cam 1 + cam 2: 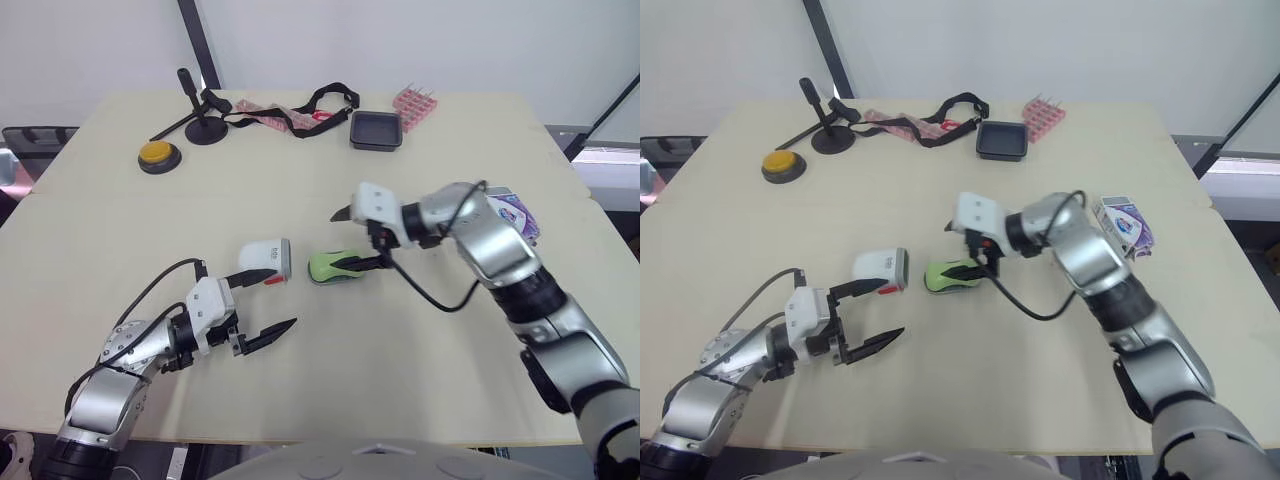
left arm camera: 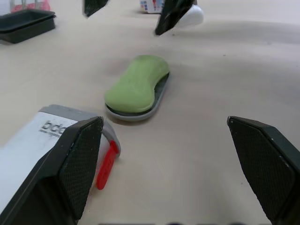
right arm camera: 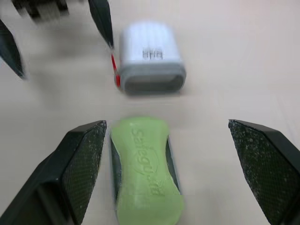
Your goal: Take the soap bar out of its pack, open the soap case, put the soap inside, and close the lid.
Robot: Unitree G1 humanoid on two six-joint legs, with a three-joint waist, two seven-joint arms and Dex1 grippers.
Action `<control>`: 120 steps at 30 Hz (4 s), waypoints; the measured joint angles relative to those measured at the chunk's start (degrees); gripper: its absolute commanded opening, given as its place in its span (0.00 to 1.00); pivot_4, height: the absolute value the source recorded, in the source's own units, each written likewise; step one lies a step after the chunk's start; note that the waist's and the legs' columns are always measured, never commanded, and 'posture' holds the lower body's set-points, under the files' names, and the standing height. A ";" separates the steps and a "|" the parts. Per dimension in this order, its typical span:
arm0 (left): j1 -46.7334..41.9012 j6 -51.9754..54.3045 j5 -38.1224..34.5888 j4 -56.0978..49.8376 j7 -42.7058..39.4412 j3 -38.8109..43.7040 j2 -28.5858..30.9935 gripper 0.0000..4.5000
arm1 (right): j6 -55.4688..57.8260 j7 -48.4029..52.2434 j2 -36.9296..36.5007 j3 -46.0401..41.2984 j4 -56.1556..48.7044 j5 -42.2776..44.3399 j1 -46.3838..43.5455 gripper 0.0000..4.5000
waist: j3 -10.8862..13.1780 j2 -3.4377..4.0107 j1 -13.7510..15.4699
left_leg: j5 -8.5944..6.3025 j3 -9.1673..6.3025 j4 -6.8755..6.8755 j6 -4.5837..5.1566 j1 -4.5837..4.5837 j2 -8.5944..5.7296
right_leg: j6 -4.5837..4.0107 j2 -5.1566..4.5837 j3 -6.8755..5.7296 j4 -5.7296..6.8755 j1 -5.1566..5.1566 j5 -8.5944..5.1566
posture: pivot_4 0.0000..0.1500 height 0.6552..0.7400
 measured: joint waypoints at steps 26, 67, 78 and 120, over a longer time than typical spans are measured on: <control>-33.32 -0.38 6.98 29.32 -21.29 -4.38 11.80 1.00 | -24.60 -5.89 -3.06 -16.50 -5.87 9.35 37.93 1.00 | -0.03 0.02 -1.10 | -0.11 -0.02 -0.02 0.25 0.01 -0.07 | -0.24 -0.10 0.02 0.01 0.14 -0.14 | 1.00 1.00; -39.35 -5.50 15.12 42.62 -20.45 -10.68 3.64 1.00 | -25.98 -8.01 -5.40 -14.61 -4.42 9.75 38.19 1.00 | -0.03 0.02 -0.02 | -0.12 -0.07 -0.01 0.25 -0.18 -0.09 | -0.23 -0.16 -0.02 -0.04 0.17 -0.14 | 1.00 1.00; -39.85 -8.49 15.85 44.35 -20.73 -10.72 3.60 0.78 | -25.98 -8.10 -5.69 -14.54 -4.43 9.68 39.00 1.00 | -0.03 0.02 0.00 | -0.12 -0.07 -0.03 0.25 -0.17 -0.08 | -0.24 -0.18 -0.02 -0.07 0.17 -0.14 | 1.00 1.00; -37.95 -8.87 14.52 39.89 -24.03 -10.76 3.21 0.78 | -3.37 -1.18 2.03 15.70 19.42 -6.09 -9.23 1.00 | 0.02 0.04 0.09 | 0.06 -0.15 -0.04 -0.08 -0.18 -0.07 | 0.00 -0.06 -0.21 0.10 0.01 0.01 | 1.00 1.00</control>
